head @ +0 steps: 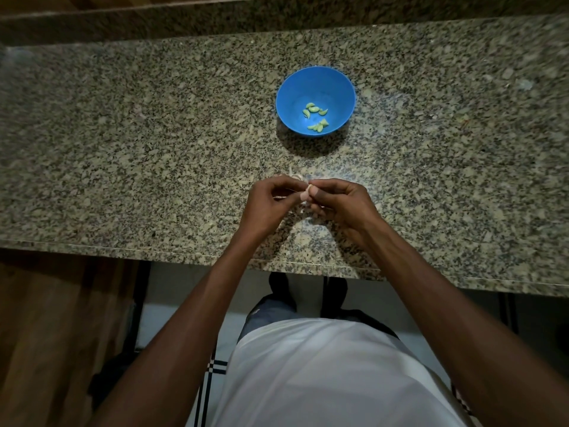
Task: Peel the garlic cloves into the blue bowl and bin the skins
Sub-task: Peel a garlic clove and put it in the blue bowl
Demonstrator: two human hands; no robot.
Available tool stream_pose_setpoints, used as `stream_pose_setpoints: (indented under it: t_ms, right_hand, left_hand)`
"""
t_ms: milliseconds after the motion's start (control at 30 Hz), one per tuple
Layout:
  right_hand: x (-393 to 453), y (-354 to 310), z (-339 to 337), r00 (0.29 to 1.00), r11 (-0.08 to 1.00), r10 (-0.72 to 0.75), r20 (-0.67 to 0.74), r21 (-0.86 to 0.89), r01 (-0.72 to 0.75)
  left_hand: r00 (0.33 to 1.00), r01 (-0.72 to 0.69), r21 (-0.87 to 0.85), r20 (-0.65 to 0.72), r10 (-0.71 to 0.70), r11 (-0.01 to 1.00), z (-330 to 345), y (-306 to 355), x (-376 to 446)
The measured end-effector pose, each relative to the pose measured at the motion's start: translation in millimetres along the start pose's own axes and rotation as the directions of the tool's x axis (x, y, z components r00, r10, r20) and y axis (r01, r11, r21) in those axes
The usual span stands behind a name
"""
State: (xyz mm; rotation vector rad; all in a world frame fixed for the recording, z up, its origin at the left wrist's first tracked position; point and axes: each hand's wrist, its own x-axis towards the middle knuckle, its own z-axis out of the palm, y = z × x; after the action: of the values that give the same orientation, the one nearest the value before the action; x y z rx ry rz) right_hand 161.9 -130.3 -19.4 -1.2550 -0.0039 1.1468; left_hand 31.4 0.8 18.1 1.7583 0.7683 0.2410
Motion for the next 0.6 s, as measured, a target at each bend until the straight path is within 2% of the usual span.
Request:
stream_pose_setpoints:
  t_ms: [133,433,600]
  right_hand:
    - [-2.5,-5.1,0.3,1.000,1.000,0.006,0.021,0.018,-0.006]
    - [0.5,-5.5,-4.4,0.994,0.990,-0.076,0.080,-0.111,0.085]
    - [-0.1,-4.6,-2.9,0.992,0.984,-0.104,0.072,-0.134,0.113]
  left_hand:
    - [1.000,-0.003,0.065,-0.016,0.004,0.998,0.1,-0.3,3.4]
    - [0.988,0.095,-0.069,0.132,-0.085,0.993,-2.6,-0.2,4.7]
    - [0.995,0.066,0.041,0.070,-0.068,0.997,6.6,-3.2,6.3]
